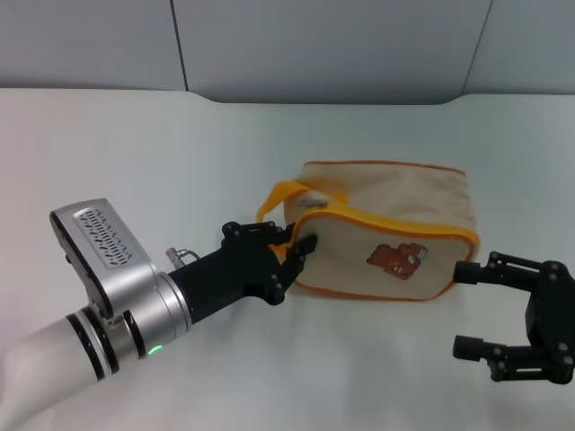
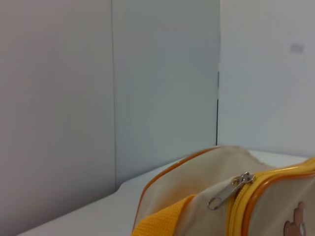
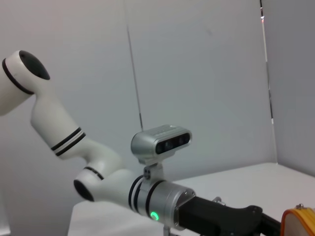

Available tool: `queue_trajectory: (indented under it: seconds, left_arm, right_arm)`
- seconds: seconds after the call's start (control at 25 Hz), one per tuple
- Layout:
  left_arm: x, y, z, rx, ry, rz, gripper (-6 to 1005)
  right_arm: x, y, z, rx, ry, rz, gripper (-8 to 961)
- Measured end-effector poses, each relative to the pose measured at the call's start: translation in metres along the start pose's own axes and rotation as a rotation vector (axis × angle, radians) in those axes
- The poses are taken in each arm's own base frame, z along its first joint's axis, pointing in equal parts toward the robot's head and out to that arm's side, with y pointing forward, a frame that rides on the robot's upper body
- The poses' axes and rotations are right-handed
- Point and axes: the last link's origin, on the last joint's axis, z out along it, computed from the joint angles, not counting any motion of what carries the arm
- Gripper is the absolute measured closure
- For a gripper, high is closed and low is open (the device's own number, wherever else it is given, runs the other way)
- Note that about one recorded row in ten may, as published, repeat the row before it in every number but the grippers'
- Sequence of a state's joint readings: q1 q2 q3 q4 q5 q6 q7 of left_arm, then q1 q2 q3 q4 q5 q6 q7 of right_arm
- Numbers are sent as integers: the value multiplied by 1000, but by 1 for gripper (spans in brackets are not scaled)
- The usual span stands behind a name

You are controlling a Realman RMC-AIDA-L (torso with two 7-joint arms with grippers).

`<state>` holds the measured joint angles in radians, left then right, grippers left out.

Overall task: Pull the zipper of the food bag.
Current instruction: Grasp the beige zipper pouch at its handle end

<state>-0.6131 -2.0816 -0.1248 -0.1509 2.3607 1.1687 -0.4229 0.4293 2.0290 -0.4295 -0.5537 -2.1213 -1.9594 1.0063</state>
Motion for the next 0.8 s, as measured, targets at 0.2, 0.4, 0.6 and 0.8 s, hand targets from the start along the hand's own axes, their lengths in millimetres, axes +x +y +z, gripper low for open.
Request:
queue_trajectory:
  seconds: [0.2, 0.4, 0.6, 0.8]
  left_arm:
    - [7, -1, -2, -2, 50, -2, 802]
    - [23, -11, -15, -17, 152, 82, 848]
    - [38, -21, -16, -38, 201, 173, 888]
    - [49, -25, -16, -59, 242, 318, 903]
  right_arm:
    - [-2, 2, -8, 71, -73, -43, 115]
    - [-5, 6, -17, 274, -239, -179, 115]
    - [9, -2, -9, 637, -377, -378, 116]
    - [21, -15, 20, 799, -303, -498, 116]
